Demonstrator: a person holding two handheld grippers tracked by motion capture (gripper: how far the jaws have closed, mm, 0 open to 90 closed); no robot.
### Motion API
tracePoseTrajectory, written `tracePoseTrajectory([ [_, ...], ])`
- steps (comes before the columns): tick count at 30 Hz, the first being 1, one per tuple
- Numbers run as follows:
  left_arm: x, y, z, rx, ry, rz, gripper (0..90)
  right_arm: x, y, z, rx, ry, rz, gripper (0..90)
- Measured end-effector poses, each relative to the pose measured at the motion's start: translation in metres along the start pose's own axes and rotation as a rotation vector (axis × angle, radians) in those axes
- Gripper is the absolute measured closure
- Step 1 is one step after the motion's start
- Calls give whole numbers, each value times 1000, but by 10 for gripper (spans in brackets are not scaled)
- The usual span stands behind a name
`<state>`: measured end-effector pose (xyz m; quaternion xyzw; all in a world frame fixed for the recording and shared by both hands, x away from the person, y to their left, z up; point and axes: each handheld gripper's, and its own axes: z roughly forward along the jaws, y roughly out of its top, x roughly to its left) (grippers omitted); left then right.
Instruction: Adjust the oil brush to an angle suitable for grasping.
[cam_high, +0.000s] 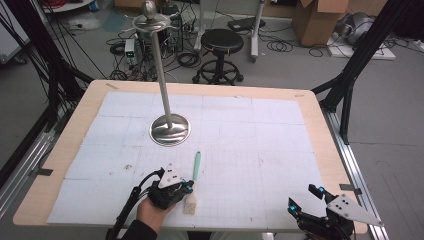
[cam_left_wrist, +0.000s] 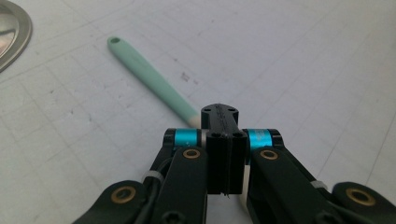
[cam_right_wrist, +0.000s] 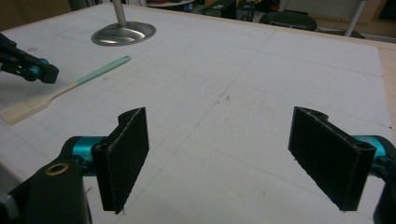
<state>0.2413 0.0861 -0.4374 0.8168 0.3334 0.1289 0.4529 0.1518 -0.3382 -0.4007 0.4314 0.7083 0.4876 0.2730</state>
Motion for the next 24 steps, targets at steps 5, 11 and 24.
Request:
tracePoseTrajectory([
  [5,13,22,11,-15,4,-25,895,2,1,4,9,10,-10,190],
  [11,11,38,35,33,-2,-17,895,-1,0,3,2,8,1,189],
  [24,26,32,55,115,75,-31,895,-4,1,-2,-32,19,32,190],
])
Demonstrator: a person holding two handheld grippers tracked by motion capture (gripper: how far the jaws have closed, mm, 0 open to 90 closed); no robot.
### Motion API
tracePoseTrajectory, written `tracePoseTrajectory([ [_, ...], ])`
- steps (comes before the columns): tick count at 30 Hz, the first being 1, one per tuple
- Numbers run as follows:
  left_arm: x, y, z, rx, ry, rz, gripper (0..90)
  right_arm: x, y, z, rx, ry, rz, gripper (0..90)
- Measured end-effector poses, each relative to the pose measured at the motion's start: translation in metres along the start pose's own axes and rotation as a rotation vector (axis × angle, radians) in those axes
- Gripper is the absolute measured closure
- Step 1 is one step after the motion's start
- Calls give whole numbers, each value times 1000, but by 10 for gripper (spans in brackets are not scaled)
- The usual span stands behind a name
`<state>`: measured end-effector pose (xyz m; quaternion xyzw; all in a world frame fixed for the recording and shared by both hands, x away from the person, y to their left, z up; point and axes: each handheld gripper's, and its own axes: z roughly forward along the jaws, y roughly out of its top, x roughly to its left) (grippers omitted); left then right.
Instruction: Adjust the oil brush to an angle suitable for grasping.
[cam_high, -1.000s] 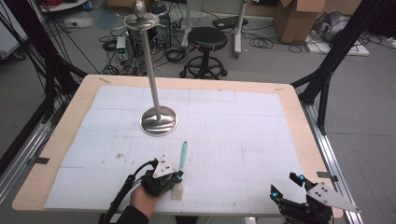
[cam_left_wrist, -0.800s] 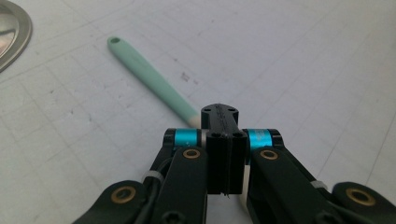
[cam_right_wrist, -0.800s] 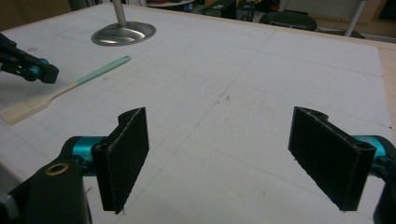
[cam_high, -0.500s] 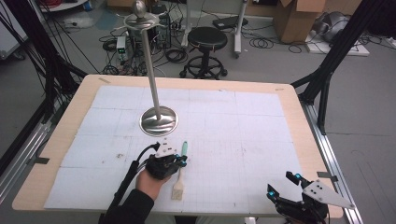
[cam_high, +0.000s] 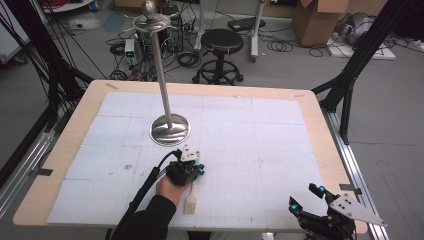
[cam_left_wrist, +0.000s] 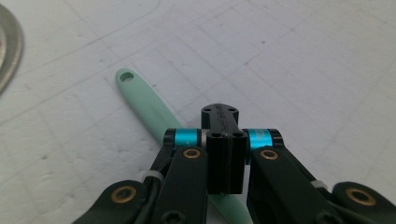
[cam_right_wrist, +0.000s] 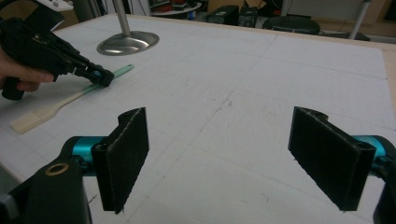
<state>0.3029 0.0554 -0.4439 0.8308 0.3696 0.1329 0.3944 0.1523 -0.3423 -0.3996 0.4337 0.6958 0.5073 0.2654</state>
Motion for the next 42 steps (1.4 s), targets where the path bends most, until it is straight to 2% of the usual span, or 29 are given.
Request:
tracePoseTrajectory([
  [3,3,0,-2,6,17,15,895,-1,0,-1,-6,0,7,190],
  [6,9,-1,-7,24,57,63,895,-1,0,-1,-14,2,12,190],
  [9,12,-2,-10,22,72,49,894,-1,0,-1,-13,1,18,190],
  [10,10,-3,-13,4,53,49,894,-1,0,-1,-14,1,18,190],
  [11,10,-3,-13,4,53,49,894,-1,0,-1,-14,1,19,190],
  [12,-1,-2,-20,-34,19,65,894,-1,0,0,-17,3,19,190],
  [13,-1,-2,-20,-34,19,65,894,-1,0,0,-17,4,20,189],
  [14,-9,-2,-26,-65,-16,65,894,-1,0,0,-16,4,20,190],
  [15,-15,-3,-29,-87,-45,56,893,-1,1,0,-16,6,21,189],
  [16,-15,-3,-29,-87,-45,56,892,-1,1,0,-16,6,21,189],
  [17,-20,-5,-32,-107,-70,40,891,1,0,1,-13,8,19,190],
  [21,-34,-16,-38,-122,-133,9,885,2,0,0,-11,9,17,190],
  [23,-41,-27,-37,-103,-149,1,885,1,0,-1,-13,8,20,190],
  [27,-44,-37,-33,-70,-155,-1,886,1,0,0,-13,12,26,190],
  [28,-46,-41,-31,-46,-154,1,886,1,0,2,-10,12,20,190],
  [30,-47,-41,-32,-48,-151,-15,888,1,0,3,-5,14,17,190],
  [33,-47,-42,-34,-41,-135,-12,892,1,0,4,-3,20,17,189],
  [34,-45,-44,-38,-29,-117,-14,892,1,0,3,-2,19,16,190],
  [37,-39,-49,-45,-35,-105,-50,894,1,0,3,-7,17,18,189],
  [42,-32,-52,-52,-25,-67,-52,894,2,0,3,-5,19,14,190],
])
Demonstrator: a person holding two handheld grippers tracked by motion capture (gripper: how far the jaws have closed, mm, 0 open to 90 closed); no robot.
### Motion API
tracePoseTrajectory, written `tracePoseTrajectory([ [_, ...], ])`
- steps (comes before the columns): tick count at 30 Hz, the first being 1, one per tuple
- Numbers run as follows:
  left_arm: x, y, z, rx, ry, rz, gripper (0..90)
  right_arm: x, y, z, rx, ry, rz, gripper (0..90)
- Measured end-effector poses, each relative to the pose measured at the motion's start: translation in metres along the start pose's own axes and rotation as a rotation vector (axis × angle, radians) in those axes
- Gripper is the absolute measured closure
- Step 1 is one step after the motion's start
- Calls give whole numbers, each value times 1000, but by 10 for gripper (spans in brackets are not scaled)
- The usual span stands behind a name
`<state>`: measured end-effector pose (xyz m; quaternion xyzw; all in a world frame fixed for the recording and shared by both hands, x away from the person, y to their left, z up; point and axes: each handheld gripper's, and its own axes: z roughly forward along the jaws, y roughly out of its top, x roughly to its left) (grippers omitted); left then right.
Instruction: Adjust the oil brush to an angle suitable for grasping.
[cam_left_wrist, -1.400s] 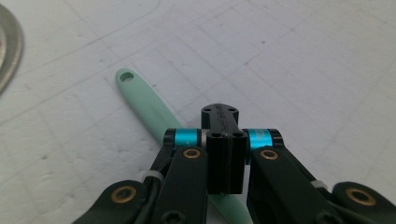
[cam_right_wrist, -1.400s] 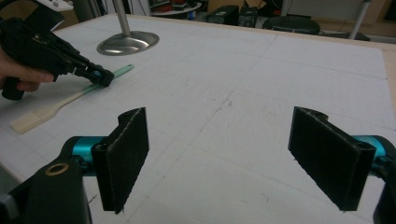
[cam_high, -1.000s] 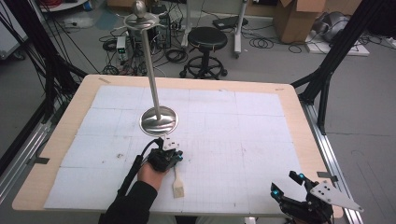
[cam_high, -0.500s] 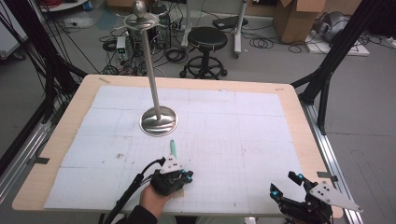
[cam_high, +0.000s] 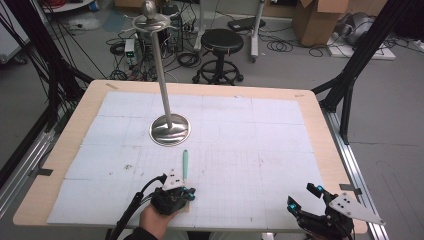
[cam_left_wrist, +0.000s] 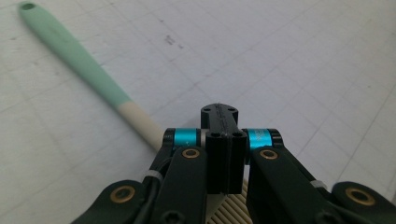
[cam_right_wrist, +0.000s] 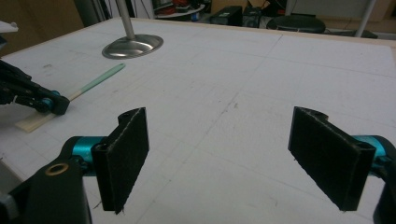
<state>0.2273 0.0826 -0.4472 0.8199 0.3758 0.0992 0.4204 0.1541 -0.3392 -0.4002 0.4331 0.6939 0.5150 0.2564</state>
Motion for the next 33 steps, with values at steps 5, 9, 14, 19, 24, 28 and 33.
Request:
tracePoseTrajectory([
  [5,14,-7,-13,-5,31,-24,894,-1,-1,-1,1,-4,8,190],
  [9,26,-13,-24,-15,57,-57,894,0,-1,-2,-2,-4,3,189],
  [14,42,-21,-38,-30,83,-97,894,0,-1,-1,0,-6,2,189],
  [19,54,-26,-48,-38,112,-112,894,1,-1,0,4,-4,1,190],
  [24,58,-27,-54,-59,102,-121,874,1,-1,0,10,0,2,189],
  [28,63,-23,-78,-203,84,-154,625,1,-2,1,24,4,-6,192],
  [33,64,-22,-107,-380,69,-123,289,-1,-1,-2,24,-26,6,190],
])
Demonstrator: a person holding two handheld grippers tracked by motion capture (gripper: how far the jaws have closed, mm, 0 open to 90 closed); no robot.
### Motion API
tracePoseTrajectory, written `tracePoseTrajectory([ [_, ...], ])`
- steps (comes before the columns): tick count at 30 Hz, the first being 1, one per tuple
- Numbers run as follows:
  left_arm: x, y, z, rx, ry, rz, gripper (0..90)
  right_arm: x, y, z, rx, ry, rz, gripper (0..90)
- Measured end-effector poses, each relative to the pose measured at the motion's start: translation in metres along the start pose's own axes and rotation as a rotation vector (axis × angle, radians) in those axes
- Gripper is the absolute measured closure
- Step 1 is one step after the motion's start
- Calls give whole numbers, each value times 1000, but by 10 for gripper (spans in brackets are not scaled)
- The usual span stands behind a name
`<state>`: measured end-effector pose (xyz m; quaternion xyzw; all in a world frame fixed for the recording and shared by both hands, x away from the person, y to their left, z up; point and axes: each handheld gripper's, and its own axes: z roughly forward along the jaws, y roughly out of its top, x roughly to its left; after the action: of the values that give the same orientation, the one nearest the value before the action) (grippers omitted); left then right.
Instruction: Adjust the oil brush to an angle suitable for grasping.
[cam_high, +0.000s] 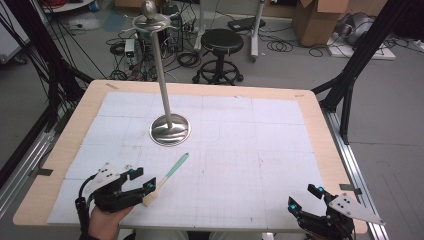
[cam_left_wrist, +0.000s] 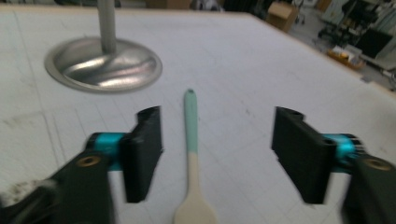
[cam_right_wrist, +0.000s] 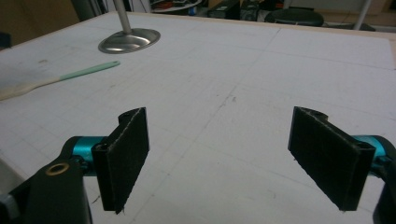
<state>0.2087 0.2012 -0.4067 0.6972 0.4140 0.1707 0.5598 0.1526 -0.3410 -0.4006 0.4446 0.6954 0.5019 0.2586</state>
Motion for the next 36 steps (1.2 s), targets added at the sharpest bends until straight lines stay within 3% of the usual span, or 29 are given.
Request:
tracePoseTrajectory([
  [2,2,3,-9,-53,-11,11,250,0,0,-1,0,-6,7,190],
  [3,3,4,-12,-78,-9,19,203,-1,0,-3,4,-19,34,190],
  [7,8,3,-23,-149,0,29,206,-1,1,-5,15,-35,21,173],
  [9,10,2,-24,-148,5,31,206,2,1,-5,25,-66,-47,159],
  [11,11,1,-24,-144,10,34,208,2,0,-4,36,-71,-52,160],
  [21,1,-1,-16,-129,-12,62,213,0,0,-10,-6,-75,-28,164],
  [27,0,-3,-15,-134,-10,47,215,-2,-1,-11,-25,-68,-5,165],
  [36,4,-4,-18,-125,8,35,215,0,1,-6,-11,-54,-14,165],
])
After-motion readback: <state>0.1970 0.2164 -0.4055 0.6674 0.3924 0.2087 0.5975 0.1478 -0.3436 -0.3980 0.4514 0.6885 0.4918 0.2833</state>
